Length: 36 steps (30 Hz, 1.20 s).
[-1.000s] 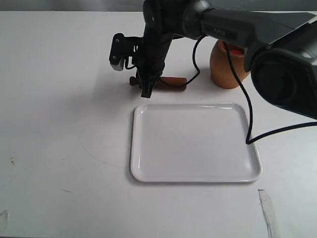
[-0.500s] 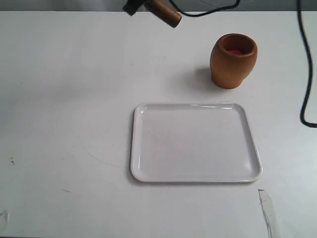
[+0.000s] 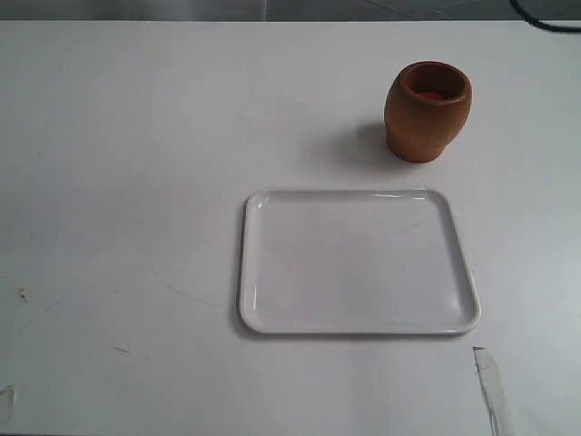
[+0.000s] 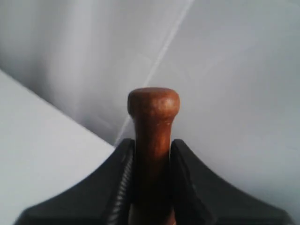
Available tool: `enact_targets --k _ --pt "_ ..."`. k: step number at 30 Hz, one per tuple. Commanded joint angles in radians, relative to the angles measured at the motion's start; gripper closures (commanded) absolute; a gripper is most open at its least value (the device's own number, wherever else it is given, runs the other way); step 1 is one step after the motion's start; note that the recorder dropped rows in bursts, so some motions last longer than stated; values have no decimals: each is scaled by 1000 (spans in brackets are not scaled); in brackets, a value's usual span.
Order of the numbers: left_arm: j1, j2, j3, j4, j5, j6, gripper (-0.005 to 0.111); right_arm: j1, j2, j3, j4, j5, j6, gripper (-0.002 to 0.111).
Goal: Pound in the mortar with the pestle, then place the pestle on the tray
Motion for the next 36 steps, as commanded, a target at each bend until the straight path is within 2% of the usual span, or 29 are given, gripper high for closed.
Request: enact_targets --k 1,5,6,9,10,12,15,22,28,36 --pt "-8 -1 1 -7 -3 -8 107 -29 -72 284 -28 -433 111 108" --pt "-8 -1 1 -7 -3 -8 107 -29 -67 475 -217 -805 386 108" --pt "-8 -1 1 -7 -3 -8 107 -29 -47 538 -244 -975 479 108" --pt "-8 -1 1 -7 -3 -8 107 -83 16 572 -333 -1057 614 108" --pt "-8 -1 1 -7 -3 -8 107 -135 60 572 -422 -1083 692 108" --pt "-8 -1 1 -7 -3 -8 107 -201 126 576 -479 -1140 795 108" --pt "-8 -1 1 -7 -3 -8 107 -269 207 576 -561 -1140 863 108" --pt "-8 -1 1 -7 -3 -8 107 -284 242 503 -691 -1140 860 108" --pt "-8 -1 1 -7 -3 -8 107 -284 256 496 -669 -1140 814 108" --pt "-8 -1 1 -7 -3 -8 107 -284 454 496 -670 -1140 811 108"
